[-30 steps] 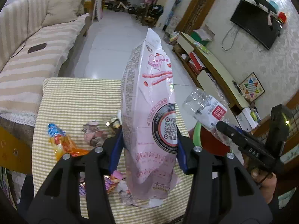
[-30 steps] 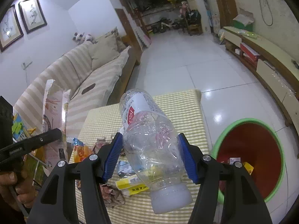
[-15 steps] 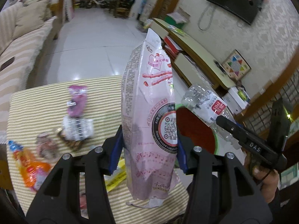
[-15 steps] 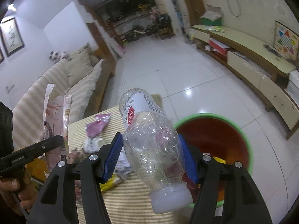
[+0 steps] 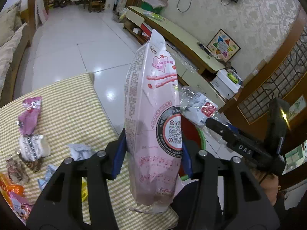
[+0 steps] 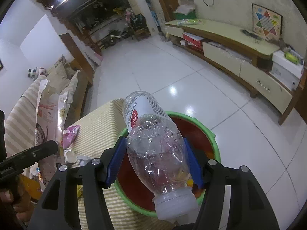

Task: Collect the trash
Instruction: 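Carry the bag and bottle over the green bucket and open both tools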

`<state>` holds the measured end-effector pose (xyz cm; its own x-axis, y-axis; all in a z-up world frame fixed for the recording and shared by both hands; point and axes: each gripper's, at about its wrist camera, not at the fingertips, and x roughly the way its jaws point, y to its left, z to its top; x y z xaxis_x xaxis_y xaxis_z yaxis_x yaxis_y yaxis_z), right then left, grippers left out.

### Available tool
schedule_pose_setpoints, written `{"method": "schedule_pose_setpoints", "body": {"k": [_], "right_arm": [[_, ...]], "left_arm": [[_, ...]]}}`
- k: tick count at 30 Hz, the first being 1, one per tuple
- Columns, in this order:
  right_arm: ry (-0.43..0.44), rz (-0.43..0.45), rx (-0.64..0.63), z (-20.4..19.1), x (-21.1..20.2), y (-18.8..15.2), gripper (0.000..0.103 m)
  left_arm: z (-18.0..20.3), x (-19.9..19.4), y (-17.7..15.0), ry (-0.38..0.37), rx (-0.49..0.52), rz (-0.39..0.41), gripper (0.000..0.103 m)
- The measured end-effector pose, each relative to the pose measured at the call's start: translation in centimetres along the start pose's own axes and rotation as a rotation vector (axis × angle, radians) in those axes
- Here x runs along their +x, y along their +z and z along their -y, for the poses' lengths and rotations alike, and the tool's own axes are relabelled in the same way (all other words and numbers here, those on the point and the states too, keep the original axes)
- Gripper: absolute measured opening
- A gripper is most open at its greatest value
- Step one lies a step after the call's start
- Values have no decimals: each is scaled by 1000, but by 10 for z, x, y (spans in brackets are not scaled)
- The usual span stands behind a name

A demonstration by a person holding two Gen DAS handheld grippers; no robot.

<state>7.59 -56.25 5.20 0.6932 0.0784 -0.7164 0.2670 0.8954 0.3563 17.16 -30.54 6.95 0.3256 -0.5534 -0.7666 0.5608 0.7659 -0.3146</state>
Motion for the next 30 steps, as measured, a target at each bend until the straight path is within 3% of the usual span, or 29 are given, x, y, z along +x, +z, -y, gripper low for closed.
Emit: {"method": "schedule_pose_setpoints", "body": {"k": [10,25,27,28,30], "right_arm": [[-28,-40,38,18,20,-7,59],[-26,-66,60,24,35,-9,60],[-29,-72,63,25,37,-10,60],[-31,-79,62,25,38,-11,62],[-31,-80,67,25,38,-12,69]], "left_arm": [[17,43,1,-38,20,-69,48],[27,67,11,-32,49,-98,50],[26,70,11,-22,42,-100,59],[25,69,12,-21,36,-95,68],[22,66,13,-18,27,-84,78]]}}
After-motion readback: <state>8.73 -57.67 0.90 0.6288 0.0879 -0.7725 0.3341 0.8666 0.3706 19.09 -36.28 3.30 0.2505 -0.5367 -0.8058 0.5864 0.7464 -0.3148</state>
